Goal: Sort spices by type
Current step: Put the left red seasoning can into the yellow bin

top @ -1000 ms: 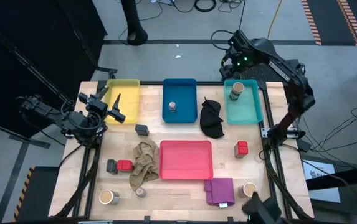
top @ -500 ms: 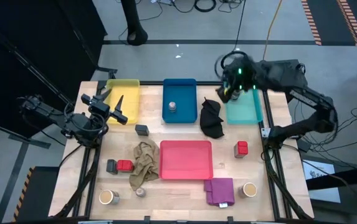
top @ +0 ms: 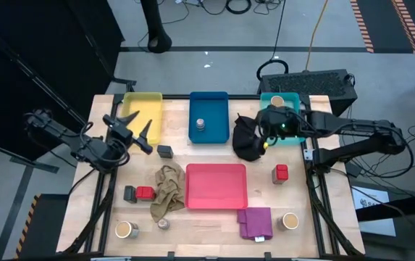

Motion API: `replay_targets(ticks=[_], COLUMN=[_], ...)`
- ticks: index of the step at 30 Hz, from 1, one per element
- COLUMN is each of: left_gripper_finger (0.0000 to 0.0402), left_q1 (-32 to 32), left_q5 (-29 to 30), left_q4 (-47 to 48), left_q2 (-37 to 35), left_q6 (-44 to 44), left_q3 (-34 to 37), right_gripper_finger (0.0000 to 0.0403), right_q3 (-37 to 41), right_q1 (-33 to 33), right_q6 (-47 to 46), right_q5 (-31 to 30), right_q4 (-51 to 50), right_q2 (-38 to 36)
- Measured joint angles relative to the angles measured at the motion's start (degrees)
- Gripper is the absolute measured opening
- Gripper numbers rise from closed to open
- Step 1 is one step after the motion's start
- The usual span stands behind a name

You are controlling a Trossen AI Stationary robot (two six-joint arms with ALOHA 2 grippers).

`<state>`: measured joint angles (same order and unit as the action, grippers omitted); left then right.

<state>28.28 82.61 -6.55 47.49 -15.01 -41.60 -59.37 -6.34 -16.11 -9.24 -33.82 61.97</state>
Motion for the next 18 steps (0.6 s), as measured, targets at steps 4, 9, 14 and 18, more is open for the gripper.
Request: replay_targets(ticks=[4,9,14,18], left_gripper_finger=[0.0244,0.0244,0.0244,0.0244], left_q1=[1.95,4.96,8.18,10.49], left_q5=[-7.86,-15.23,-15.24,-15.24], left_q4=[0.12,0.23,0.22,0.01], left_q2=[1.29,3.38,4.00,4.00], left_q6=[2.84,6.16,9.34,13.01], left_q3=[0.00,0.00,0.00,0.00], right_gripper_finger=[0.0310,0.0310,0.0310,0.0310], right_q3=[1.16,1.16,1.16,1.16], right_q1=[2.99,7.09,11.10,13.67], right_q6=[0.58,0.73,1.59,3.00], right_q5=[-0.06,-0.26,-3.11,-3.30], right_q4=[2.36,2.43,2.39,2.41], right_q2=[-0.34,-0.36,-0.36,-0.36])
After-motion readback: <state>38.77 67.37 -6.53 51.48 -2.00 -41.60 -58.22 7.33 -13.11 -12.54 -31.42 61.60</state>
